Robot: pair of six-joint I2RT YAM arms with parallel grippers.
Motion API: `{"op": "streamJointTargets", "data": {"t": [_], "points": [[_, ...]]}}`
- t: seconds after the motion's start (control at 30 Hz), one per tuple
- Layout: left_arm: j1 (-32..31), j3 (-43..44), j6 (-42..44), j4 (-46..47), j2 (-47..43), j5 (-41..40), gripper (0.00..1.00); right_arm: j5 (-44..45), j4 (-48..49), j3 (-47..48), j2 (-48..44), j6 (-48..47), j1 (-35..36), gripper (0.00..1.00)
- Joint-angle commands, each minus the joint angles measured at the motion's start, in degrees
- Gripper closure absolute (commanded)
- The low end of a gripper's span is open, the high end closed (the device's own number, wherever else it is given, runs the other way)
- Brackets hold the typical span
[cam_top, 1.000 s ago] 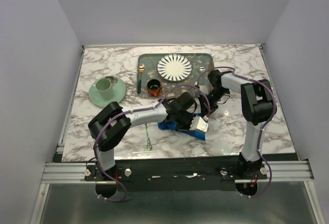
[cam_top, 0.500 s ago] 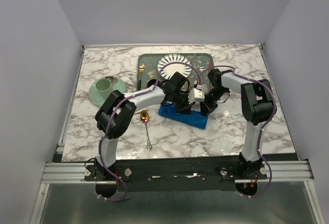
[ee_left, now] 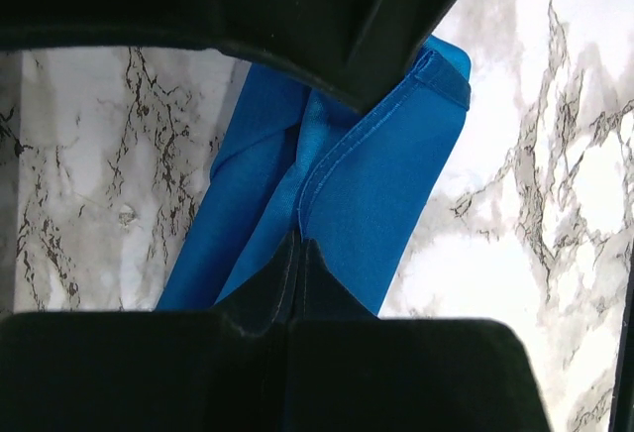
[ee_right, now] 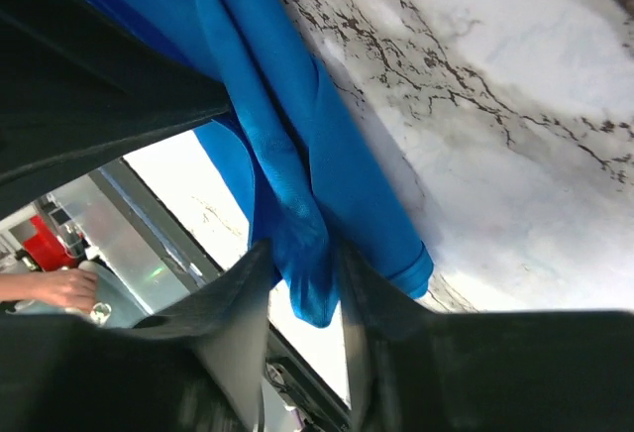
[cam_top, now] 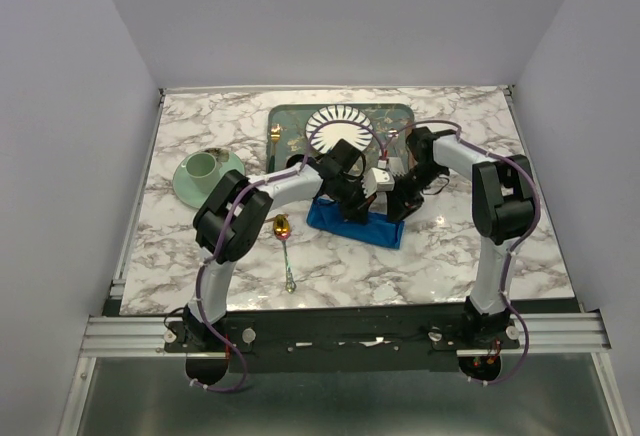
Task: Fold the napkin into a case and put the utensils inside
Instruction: Fold the 2/3-rectangle-folded napkin at the center of the board.
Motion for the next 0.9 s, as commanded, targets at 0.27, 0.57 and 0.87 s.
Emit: {"op": "streamJointTargets", "data": {"t": [0.27,0.57,0.87], "points": [[1.0,1.6,-2.6,0.2,1.5,2.3,1.0,-6.1,-3.0,0.9,-1.1,-1.2,-0.7,0.56],[0.7,1.8,-1.0,-1.3,1.9,1.7,1.0,-9.8,-6.1,3.3,0.5,-1.0,-1.5,0.5],[1.0,3.3,-2.9,-1.0,2.8,2.4,1.0,-6.2,-2.7,0.2,0.5,0.6,-1.5,0.51]]}}
